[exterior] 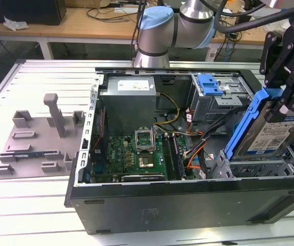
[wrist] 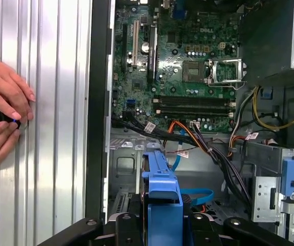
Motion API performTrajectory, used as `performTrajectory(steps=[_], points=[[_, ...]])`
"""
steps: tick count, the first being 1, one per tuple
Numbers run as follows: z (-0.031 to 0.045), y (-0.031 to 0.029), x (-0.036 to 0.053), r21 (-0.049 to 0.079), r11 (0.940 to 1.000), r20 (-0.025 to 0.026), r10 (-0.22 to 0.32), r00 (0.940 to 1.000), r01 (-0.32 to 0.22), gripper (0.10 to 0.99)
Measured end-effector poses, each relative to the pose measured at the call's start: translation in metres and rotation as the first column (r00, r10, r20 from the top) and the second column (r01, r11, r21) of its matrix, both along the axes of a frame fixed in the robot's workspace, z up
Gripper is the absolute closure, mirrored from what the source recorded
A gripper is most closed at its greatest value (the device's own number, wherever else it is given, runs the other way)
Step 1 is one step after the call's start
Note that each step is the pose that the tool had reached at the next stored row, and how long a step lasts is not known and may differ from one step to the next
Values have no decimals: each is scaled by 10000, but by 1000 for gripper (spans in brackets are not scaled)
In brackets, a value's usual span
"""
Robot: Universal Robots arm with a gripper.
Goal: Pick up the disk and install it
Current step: 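Insert the disk into the insertion slot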
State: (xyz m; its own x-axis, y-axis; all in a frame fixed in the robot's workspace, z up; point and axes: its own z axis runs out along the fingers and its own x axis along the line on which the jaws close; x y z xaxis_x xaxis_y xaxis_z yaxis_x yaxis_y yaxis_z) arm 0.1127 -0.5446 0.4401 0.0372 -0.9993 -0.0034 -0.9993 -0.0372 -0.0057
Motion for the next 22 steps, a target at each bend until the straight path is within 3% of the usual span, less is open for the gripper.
performTrajectory(steps=[7,10,13,19,20,22], points=[[-32,-18,1,9,10000,0,2,10000,-2,718],[37,-17,-4,11,10000,0,5,10000,-5,718],[183,-13,-7,-4,10000,0,2,10000,-2,718],[196,-12,-4,-20,9999,-2,-152,9999,152,718],[195,-11,4,-19,9997,-17,-262,9997,262,718],[195,-12,15,-22,9993,-108,-363,9993,363,718]])
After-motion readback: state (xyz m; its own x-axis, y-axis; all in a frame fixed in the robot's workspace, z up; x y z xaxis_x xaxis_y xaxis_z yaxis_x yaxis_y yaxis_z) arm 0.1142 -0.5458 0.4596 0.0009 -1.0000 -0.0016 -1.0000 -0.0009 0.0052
